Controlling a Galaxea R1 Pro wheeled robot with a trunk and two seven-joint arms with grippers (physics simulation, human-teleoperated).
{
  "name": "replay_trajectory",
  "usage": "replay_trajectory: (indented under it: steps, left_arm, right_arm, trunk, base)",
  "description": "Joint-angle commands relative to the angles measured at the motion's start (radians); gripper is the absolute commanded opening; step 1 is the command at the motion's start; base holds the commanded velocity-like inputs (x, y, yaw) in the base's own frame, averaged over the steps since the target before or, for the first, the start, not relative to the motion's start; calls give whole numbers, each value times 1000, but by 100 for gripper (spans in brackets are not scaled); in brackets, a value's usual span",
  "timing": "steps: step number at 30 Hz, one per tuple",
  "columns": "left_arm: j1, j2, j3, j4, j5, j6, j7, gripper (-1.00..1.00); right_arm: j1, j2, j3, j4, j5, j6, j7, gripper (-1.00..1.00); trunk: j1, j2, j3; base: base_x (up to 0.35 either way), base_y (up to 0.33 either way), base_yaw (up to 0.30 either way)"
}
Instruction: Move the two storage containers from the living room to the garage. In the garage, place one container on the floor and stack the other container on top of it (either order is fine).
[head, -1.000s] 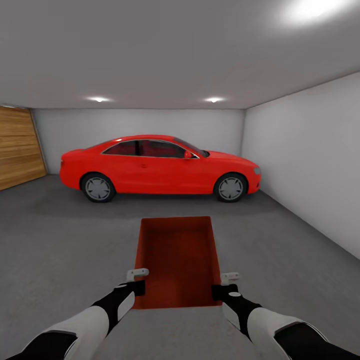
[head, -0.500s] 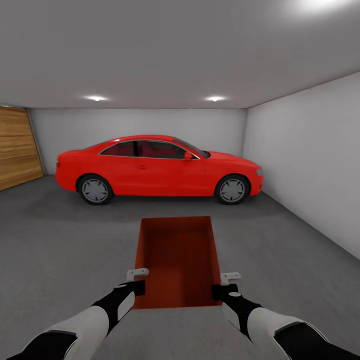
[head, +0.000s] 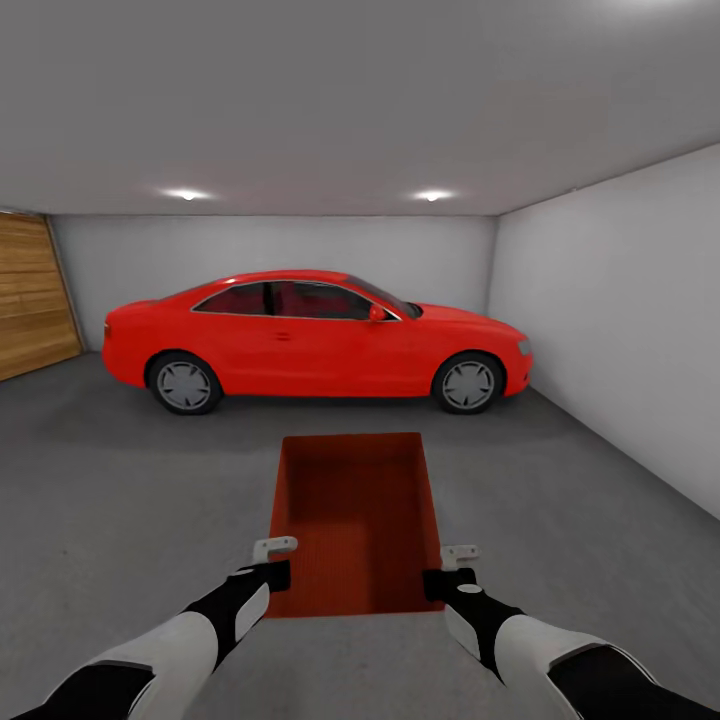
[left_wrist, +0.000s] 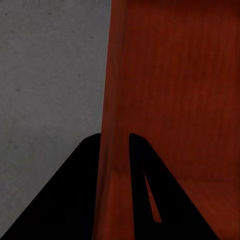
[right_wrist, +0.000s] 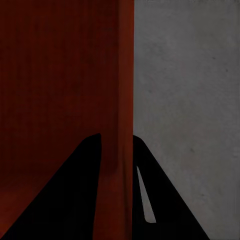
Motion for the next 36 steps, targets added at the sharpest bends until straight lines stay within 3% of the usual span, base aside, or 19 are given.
replay_trajectory:
  steps: [1, 36]
  left_arm:
    - [0, 28, 18, -6, -14, 5, 22, -100]
    - [0, 28, 18, -8, -14, 5, 22, -100]
  right_arm:
    - [0, 1, -10, 3, -4, -1, 3, -100]
    - [0, -1, -10, 3, -2, -3, 2, -100]
  trunk:
    - [1, -1, 0]
    - [1, -1, 0]
  base:
    - [322, 0, 0]
    - [322, 0, 0]
